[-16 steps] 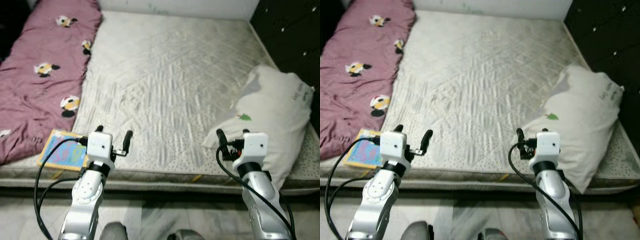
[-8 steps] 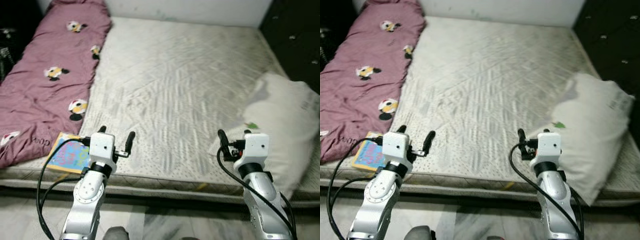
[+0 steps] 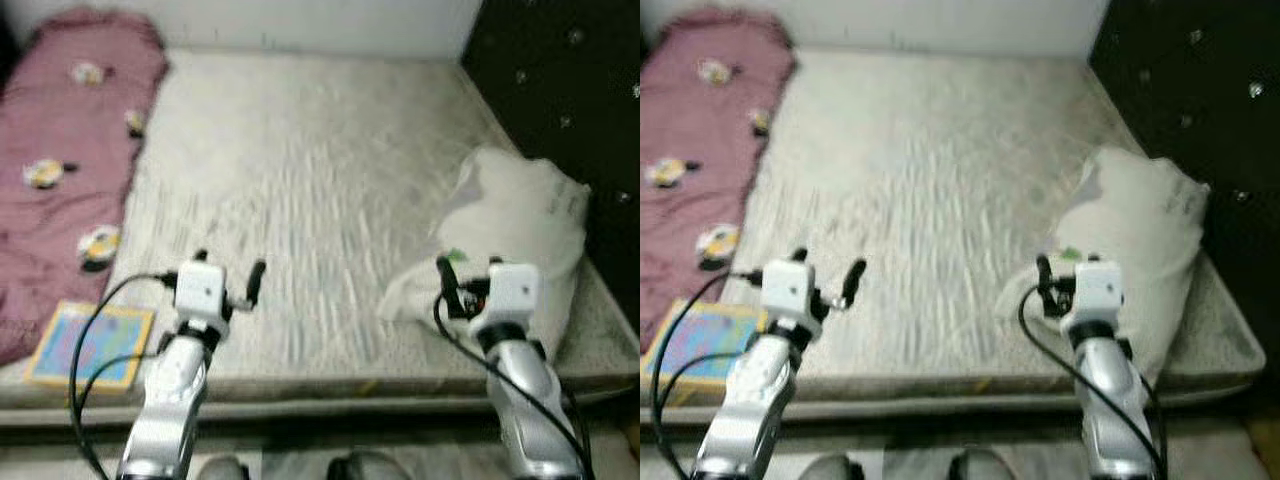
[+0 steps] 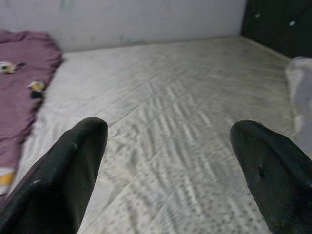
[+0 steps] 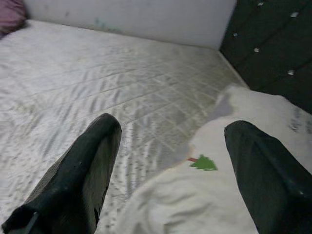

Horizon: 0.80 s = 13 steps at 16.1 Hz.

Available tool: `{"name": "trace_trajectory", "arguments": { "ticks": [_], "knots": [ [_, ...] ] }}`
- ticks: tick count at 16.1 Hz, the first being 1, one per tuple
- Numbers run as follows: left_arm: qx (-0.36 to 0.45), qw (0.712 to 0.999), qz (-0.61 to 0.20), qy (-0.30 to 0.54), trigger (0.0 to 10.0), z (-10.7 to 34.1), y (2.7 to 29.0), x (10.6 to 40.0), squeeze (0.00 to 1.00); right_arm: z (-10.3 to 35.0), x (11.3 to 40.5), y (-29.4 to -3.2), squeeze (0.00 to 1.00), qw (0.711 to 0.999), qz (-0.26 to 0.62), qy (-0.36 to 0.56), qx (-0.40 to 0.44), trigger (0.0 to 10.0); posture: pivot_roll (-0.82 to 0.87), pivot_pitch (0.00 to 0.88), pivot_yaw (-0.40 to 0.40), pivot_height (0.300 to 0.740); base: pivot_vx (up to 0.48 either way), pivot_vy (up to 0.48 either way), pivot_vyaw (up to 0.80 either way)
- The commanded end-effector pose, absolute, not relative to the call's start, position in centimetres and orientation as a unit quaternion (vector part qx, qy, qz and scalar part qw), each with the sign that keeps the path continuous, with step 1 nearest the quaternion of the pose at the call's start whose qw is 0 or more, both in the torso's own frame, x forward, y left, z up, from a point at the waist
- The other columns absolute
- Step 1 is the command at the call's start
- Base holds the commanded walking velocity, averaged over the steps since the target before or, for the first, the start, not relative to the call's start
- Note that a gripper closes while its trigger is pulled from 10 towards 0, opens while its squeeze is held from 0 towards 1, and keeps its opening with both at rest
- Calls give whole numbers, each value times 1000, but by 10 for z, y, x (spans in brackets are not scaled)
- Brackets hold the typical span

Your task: Clean up the room

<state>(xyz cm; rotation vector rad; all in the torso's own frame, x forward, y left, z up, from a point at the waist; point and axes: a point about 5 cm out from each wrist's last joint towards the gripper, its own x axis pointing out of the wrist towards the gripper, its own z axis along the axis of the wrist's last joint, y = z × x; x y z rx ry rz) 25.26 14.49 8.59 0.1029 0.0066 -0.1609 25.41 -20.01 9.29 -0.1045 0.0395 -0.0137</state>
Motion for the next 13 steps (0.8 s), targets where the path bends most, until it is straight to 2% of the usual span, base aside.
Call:
{"name": "trace_trajectory", "arguments": {
  "ticks": [1,3,5,13],
  "knots": [
    [58,995,-79,7,10000,84,144,252,0,92,253,-202,0,998,-9,20,-54,10000,-46,107,-42,740,0,0,0],
    [62,995,-72,9,10000,83,145,252,0,92,255,-202,0,998,-8,23,-51,10000,-44,109,-45,740,0,-142,0],
    [59,996,-70,11,10000,82,146,252,0,92,254,-202,0,998,-8,23,-53,10000,-44,111,-45,740,0,-328,-525],
    [53,996,-76,14,10000,82,143,251,0,93,253,-199,0,998,5,21,-65,10000,-48,120,-48,740,0,-349,0]
  ]
}}
